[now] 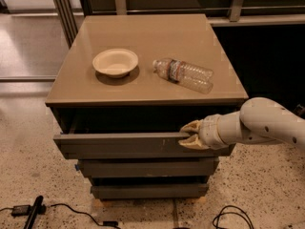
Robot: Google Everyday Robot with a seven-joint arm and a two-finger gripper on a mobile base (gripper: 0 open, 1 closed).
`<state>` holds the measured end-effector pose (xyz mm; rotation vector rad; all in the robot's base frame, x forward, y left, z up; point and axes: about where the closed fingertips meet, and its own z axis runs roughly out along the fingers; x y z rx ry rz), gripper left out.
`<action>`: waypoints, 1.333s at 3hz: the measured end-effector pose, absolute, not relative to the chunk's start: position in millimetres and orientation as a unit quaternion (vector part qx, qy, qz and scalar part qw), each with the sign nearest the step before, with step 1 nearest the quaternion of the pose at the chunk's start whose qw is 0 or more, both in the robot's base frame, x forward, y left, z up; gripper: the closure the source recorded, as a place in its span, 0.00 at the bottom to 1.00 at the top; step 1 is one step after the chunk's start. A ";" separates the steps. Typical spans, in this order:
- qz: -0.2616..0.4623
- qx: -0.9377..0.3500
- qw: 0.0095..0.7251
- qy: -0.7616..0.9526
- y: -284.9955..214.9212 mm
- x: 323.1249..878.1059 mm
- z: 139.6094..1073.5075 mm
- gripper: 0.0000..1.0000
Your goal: Open top drawer
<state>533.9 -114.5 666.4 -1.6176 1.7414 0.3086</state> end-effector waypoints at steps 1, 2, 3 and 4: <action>0.120 -0.629 0.364 0.677 -114.5 533.8 668.3 1.00; 0.119 -0.615 0.374 0.684 -111.5 528.1 678.0 1.00; 0.119 -0.615 0.374 0.684 -111.5 528.1 678.0 0.81; 0.119 -0.615 0.374 0.684 -111.4 528.1 678.0 0.58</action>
Offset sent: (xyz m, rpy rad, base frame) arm -0.3997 -0.0385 -0.0009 0.0365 0.2918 -0.2878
